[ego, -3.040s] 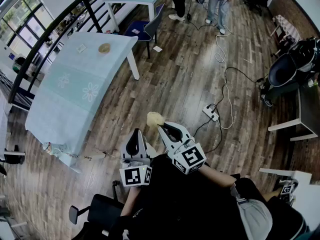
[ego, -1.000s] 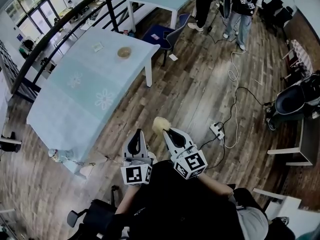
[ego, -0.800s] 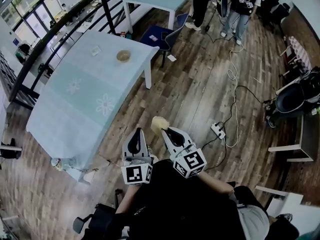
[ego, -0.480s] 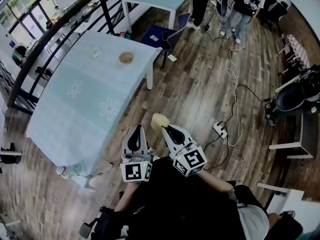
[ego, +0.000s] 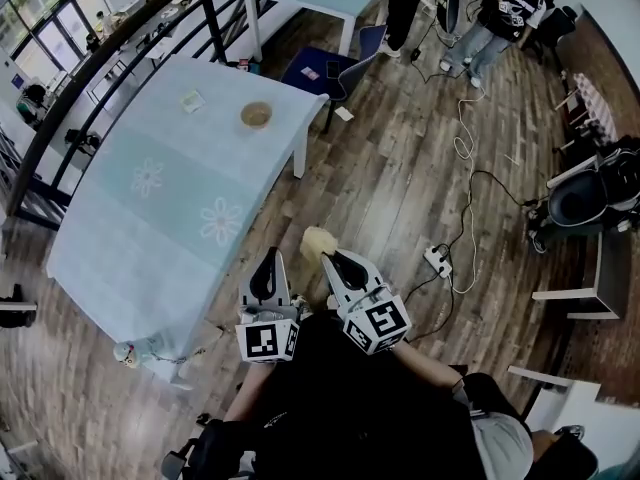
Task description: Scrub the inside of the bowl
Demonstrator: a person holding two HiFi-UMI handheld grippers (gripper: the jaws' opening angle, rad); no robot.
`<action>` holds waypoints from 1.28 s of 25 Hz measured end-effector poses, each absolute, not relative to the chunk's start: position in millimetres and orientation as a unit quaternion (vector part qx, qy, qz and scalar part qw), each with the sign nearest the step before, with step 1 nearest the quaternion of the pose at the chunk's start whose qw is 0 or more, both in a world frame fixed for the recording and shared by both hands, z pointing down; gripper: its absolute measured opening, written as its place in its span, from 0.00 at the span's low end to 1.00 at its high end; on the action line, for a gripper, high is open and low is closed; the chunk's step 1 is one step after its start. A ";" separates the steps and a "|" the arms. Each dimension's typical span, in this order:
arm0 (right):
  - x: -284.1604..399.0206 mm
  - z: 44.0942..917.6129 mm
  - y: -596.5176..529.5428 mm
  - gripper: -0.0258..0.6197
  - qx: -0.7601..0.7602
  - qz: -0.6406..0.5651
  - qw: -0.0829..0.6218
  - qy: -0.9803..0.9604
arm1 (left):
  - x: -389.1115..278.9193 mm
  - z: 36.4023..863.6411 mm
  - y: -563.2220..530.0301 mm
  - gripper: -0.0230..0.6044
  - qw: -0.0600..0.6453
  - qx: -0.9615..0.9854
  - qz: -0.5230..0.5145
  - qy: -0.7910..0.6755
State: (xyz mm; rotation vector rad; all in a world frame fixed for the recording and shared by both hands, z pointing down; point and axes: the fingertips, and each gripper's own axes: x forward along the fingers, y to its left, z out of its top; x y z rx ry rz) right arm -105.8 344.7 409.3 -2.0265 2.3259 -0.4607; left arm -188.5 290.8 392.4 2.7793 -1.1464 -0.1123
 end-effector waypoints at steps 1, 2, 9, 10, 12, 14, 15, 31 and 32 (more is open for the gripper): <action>-104.5 411.7 342.8 0.10 -0.651 -0.149 0.011 0.744 | -187.7 394.0 287.8 0.06 0.067 0.922 -0.036 -0.380; -102.6 414.0 340.3 0.10 -0.651 -0.151 0.009 0.743 | -186.5 396.0 285.0 0.06 0.068 0.922 -0.034 -0.380; -84.2 419.9 296.1 0.10 -0.641 -0.160 0.006 0.751 | -179.0 406.2 249.3 0.06 0.078 0.912 -0.019 -0.402; -81.4 420.4 288.6 0.10 -0.637 -0.160 0.006 0.754 | -177.3 406.2 242.3 0.06 0.078 0.910 -0.020 -0.407; -76.2 419.5 272.6 0.10 -0.629 -0.162 0.005 0.760 | -171.6 404.6 227.9 0.06 0.076 0.906 -0.021 -0.415; -69.7 418.2 254.9 0.10 -0.621 -0.163 0.004 0.767 | -163.2 403.2 213.5 0.06 0.074 0.904 -0.020 -0.420; -65.5 417.8 245.8 0.10 -0.617 -0.163 0.004 0.770 | -158.1 402.9 206.2 0.06 0.073 0.903 -0.020 -0.423; 22.3 418.5 144.4 0.10 -0.562 -0.150 -0.008 0.813 | -81.3 411.8 126.9 0.06 0.075 0.866 -0.025 -0.494; 27.2 419.5 141.7 0.10 -0.560 -0.151 -0.009 0.815 | -77.7 413.3 125.0 0.06 0.076 0.863 -0.026 -0.499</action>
